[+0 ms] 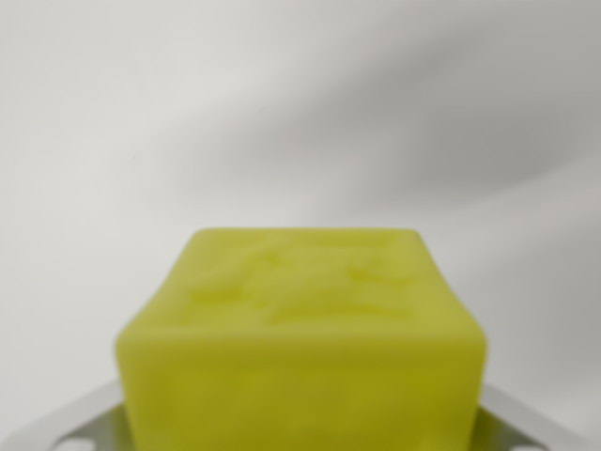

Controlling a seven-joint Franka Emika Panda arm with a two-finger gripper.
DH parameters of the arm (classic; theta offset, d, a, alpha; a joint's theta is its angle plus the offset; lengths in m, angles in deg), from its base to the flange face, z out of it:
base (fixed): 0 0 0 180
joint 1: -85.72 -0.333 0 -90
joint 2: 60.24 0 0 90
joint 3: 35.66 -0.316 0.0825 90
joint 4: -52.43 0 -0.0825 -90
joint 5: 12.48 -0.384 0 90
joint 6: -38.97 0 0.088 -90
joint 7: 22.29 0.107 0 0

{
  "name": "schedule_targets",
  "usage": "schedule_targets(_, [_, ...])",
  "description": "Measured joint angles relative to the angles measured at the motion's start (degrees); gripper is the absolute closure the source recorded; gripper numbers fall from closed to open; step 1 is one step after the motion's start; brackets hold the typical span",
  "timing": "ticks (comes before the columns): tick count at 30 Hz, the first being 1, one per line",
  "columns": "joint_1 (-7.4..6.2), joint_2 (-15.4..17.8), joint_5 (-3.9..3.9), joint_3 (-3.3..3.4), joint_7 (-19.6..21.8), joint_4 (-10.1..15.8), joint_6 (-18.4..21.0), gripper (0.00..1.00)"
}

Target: Pick yellow cube

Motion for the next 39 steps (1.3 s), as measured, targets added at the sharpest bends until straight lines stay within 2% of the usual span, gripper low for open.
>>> schedule_targets(39, [-0.03,9.67,-0.39,0.00,-0.30,-2.05,11.74,1.00])
